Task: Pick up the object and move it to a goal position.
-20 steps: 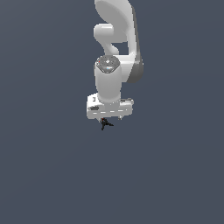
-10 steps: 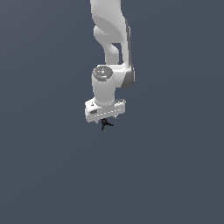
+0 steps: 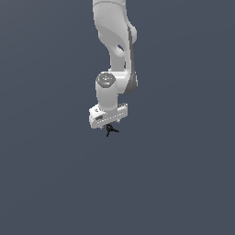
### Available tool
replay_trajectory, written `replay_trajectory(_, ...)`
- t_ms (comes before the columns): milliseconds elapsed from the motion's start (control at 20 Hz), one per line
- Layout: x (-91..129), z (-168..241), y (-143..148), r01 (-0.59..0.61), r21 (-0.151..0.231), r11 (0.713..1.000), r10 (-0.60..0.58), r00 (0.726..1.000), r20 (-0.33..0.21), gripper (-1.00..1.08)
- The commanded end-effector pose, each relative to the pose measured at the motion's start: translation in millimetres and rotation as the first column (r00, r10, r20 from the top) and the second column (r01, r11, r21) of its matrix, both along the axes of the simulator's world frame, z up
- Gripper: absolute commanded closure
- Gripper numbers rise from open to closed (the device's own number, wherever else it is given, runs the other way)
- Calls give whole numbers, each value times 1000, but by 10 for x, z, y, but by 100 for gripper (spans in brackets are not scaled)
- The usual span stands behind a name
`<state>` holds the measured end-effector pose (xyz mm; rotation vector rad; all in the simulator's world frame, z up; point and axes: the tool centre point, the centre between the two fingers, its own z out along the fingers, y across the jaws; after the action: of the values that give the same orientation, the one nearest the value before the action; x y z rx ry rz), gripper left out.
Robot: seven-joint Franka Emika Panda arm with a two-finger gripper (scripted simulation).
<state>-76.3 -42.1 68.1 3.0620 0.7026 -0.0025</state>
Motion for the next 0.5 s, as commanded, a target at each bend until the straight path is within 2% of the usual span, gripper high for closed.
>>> replay_trajectory(0,-31,-32,-9,-17,0,1000,17,1000,1,-92)
replay_trajectory(450,-41,-113,-12,-19,0,1000,19,1000,1,-92)
